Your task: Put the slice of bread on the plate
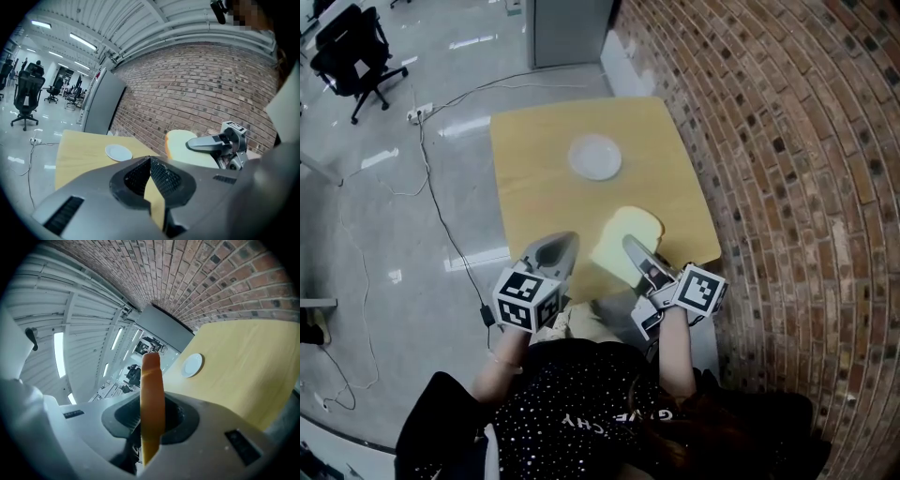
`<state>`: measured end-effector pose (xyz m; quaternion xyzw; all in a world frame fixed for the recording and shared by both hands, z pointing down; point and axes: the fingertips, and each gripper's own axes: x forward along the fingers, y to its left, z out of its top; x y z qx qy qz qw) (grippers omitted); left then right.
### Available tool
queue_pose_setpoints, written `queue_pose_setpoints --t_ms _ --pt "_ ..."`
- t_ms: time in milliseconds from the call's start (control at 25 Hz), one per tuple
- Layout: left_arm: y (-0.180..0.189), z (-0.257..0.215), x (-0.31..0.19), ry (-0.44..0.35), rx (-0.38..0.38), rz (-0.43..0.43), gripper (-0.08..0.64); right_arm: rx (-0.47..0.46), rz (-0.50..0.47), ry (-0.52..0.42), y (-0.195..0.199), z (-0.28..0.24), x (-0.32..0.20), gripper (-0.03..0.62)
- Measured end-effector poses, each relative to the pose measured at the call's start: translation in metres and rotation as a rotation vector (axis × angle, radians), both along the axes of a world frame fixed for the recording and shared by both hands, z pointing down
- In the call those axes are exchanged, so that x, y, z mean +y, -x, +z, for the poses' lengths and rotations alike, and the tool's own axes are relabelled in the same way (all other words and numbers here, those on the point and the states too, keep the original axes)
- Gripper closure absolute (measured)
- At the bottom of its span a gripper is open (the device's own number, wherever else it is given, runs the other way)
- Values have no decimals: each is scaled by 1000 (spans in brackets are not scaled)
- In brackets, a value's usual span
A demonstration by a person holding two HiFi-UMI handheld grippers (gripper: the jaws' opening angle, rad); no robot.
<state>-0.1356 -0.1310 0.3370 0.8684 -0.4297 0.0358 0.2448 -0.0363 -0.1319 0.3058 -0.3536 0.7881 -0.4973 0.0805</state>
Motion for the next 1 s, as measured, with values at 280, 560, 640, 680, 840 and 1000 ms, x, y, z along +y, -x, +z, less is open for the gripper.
queue_pose_setpoints --t_ms 280,560,640,680,840,1000 --pt "-27 3 -57 10 -25 -21 551 4 -3 34 -32 14 -60 499" --pt "-38 10 -111 20 -58 -69 551 19 -49 97 -46 36 -119 499" --pt "-37 13 -124 28 -62 -95 551 25 -74 110 -47 43 -135 498" --pt "-36 16 -129 32 -62 -108 551 30 -85 116 -47 46 -143 497" --pt "-34 28 -150 59 -35 -154 551 38 -121 143 -45 62 -171 499" --pt "-40 37 -163 76 -11 -161 551 75 -139 191 -47 81 -188 497"
